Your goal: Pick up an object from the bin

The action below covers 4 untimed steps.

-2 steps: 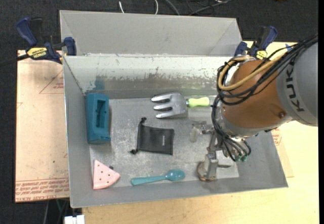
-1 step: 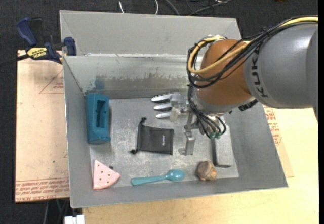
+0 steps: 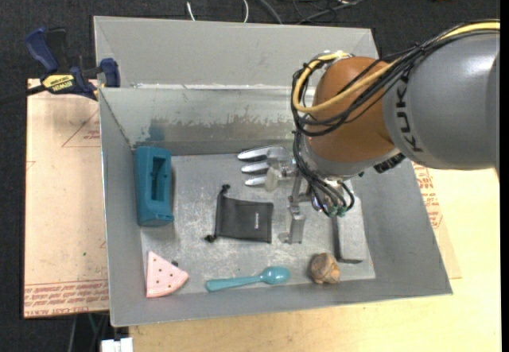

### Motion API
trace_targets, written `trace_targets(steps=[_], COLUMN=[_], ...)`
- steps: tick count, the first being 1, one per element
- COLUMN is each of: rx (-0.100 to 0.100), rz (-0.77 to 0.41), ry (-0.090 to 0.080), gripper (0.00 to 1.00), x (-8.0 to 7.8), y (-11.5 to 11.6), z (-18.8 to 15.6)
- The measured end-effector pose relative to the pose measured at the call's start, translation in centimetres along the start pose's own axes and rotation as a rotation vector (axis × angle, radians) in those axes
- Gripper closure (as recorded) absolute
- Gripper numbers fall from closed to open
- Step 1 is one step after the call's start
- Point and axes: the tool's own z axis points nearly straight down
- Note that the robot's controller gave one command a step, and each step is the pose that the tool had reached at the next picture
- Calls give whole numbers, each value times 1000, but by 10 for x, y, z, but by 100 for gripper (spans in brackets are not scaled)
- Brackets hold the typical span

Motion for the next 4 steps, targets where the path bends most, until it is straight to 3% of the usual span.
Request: trace_targets(steps=[1, 2, 3, 4], rx=[0, -1, -2, -6], rz=[-126, -122, -65, 122], ry=[-12, 0, -4, 1], gripper=[0, 0, 0, 100], x=[-16, -4, -19, -49], y=[15, 22, 22, -9], z=[40, 77, 83, 88])
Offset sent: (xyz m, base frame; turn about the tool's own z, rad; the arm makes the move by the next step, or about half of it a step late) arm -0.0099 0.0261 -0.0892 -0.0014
